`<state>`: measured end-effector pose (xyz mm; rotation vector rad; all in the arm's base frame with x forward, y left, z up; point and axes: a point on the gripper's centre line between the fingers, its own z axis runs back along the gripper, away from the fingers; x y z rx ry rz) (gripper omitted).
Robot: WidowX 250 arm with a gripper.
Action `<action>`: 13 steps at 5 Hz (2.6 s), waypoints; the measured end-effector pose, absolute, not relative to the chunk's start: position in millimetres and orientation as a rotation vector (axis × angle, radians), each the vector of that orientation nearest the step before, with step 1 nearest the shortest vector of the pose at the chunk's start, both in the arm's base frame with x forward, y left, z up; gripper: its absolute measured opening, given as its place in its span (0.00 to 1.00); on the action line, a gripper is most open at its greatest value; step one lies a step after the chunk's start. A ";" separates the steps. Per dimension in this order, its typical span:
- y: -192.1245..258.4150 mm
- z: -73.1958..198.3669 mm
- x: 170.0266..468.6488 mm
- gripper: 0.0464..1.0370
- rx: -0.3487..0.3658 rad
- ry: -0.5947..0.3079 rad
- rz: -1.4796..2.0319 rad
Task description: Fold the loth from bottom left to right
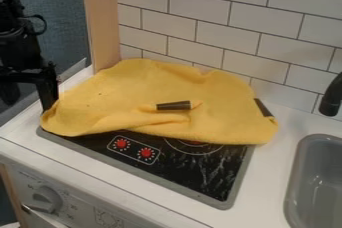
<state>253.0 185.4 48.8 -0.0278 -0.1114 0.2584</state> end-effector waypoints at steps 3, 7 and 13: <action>173.6 39.1 262.1 0.96 -0.002 -0.108 0.217; 159.0 28.0 266.3 0.96 -0.001 -0.091 0.172; 157.6 47.7 269.9 0.01 -0.033 -0.132 0.149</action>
